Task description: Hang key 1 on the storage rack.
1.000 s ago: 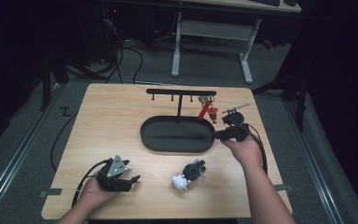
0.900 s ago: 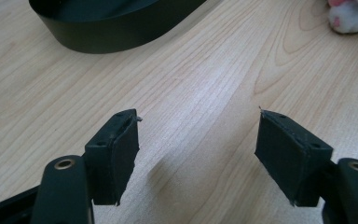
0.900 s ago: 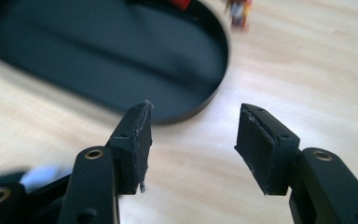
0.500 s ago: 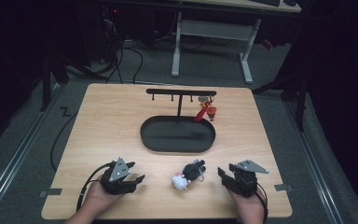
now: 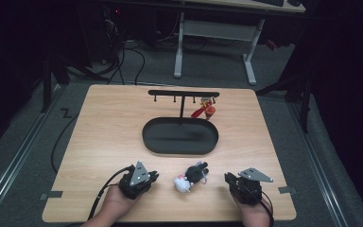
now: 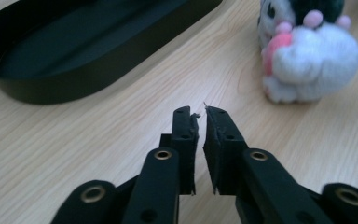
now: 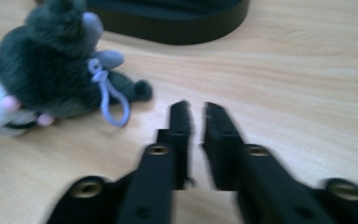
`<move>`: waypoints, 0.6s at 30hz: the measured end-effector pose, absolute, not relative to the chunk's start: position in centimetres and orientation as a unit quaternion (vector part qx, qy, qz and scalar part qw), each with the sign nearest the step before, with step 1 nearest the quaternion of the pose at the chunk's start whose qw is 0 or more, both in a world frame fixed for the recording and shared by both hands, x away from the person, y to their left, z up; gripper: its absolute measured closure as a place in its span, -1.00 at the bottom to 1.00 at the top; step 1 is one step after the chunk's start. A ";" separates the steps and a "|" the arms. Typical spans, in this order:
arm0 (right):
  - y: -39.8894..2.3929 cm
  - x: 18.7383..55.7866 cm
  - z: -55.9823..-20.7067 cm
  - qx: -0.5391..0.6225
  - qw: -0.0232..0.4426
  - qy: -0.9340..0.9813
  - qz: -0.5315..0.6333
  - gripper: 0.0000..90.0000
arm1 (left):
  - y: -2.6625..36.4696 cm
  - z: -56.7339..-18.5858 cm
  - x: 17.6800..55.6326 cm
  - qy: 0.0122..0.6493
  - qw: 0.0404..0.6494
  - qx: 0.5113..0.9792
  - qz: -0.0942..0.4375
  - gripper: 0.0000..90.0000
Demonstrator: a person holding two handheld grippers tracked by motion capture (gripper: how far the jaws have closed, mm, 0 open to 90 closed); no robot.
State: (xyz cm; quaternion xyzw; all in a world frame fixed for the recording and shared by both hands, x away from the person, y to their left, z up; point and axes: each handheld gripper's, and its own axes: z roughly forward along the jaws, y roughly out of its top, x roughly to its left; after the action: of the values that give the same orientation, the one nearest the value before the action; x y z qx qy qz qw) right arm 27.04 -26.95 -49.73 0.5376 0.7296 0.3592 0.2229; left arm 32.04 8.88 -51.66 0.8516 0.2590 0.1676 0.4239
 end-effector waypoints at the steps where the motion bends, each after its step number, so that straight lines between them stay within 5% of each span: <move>1: -26.9 26.7 -49.6 0.538 0.220 0.732 0.355 1.00 | 8.2 -51.6 32.2 0.263 0.427 0.849 0.165 0.93; 18: -28.6 24.9 -49.9 0.549 0.211 0.724 0.360 0.93 | 0.2 -52.4 30.2 0.213 0.426 0.872 0.112 0.99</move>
State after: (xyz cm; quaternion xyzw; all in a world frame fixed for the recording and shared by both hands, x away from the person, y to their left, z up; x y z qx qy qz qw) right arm 24.90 -28.64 -49.86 0.5485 0.7245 0.3601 0.2111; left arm 30.16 0.24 -52.35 0.8719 0.2133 0.1123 0.4262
